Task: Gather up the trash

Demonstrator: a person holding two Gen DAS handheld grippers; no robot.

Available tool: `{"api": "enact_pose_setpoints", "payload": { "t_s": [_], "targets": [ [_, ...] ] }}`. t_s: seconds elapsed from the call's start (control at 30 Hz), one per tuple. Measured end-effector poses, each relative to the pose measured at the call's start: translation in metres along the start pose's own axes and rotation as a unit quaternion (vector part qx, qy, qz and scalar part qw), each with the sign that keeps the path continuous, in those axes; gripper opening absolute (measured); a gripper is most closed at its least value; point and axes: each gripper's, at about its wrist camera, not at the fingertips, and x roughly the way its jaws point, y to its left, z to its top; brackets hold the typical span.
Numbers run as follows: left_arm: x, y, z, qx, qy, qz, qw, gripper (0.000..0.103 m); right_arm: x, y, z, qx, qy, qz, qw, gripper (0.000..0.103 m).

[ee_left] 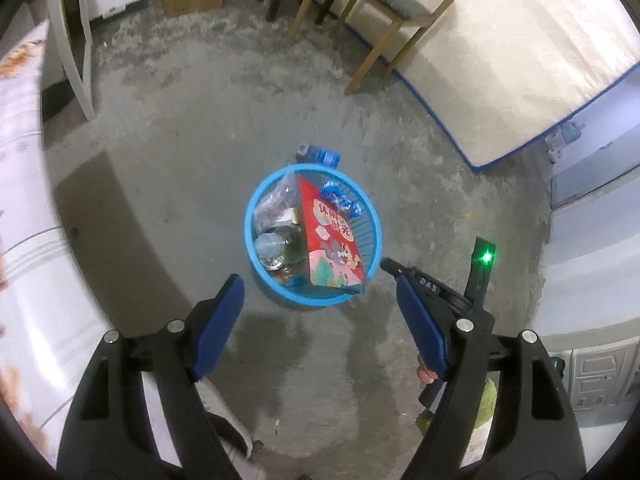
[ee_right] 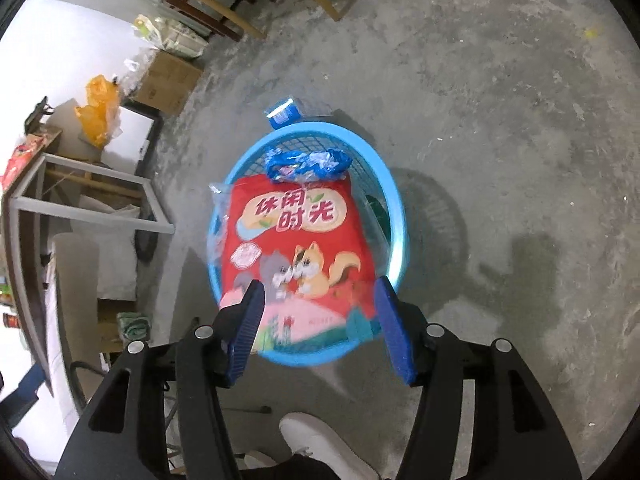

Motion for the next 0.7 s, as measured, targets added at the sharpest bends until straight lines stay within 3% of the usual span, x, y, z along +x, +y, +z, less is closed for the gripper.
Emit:
{"api": "enact_pose_setpoints", "payload": {
  "t_s": [0.2, 0.37, 0.57, 0.7],
  "targets": [
    [-0.064, 0.015, -0.024, 0.019, -0.055, 0.012, 0.9982, 0.077, -0.04, -0.01, -0.034, -0.008, -0.012, 0.011, 1.0, 0.063],
    [-0.107, 0.044, -0.043, 0.02, -0.086, 0.033, 0.9955, 0.08, -0.065, 0.001, -0.033, -0.044, -0.026, -0.017, 0.999, 0.066],
    [-0.135, 0.09, -0.055, 0.008, -0.117, 0.093, 0.9887, 0.083, -0.07, 0.049, 0.008, -0.1, -0.03, -0.044, 0.994, 0.073],
    [-0.134, 0.128, -0.054, -0.021, -0.124, 0.134, 0.983, 0.084, -0.033, 0.09, 0.056, -0.124, -0.01, -0.069, 0.99, 0.077]
  ]
}}
